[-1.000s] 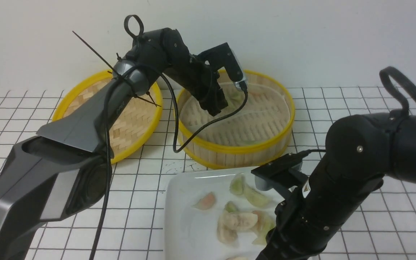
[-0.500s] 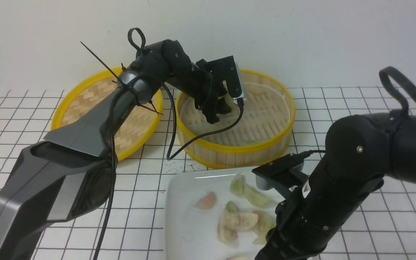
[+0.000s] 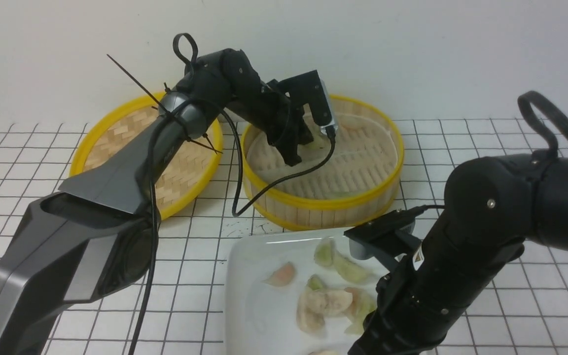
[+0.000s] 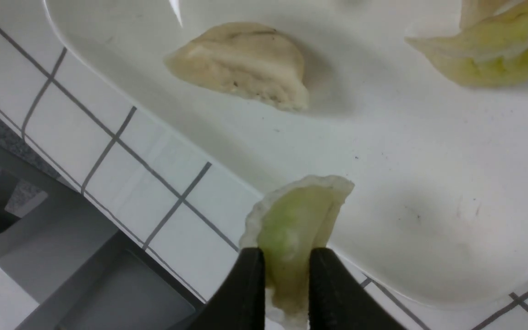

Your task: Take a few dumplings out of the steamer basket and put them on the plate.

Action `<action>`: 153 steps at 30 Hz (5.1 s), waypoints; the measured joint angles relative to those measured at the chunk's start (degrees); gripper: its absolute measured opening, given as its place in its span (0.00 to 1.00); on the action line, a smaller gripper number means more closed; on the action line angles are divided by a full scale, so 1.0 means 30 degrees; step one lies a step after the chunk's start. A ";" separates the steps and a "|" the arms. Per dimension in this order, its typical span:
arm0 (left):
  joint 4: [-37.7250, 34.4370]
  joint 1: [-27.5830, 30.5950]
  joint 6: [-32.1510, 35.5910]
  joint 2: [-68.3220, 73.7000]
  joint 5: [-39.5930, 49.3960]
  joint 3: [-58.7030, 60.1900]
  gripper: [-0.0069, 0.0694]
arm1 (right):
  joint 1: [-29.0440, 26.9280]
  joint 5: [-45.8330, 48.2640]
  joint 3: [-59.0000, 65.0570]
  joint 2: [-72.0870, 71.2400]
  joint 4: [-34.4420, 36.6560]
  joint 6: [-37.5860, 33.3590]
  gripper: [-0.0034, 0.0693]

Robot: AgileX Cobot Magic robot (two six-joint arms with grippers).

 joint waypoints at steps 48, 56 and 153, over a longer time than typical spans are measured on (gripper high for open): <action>-0.0201 0.0003 0.5116 0.0092 0.1913 -0.0515 0.19 | 0.0000 -0.0812 0.0000 0.0000 -0.0443 -0.0350 0.19; -0.0033 -0.0016 0.4456 -0.1571 0.4497 -0.0434 0.08 | 0.0000 -0.0794 0.0000 0.0000 -0.0450 -0.0413 0.19; 0.0956 -0.3816 -1.5552 -1.6263 0.3870 2.3346 0.36 | 0.0000 -0.1909 -0.1636 -0.1411 -0.5577 0.3669 0.72</action>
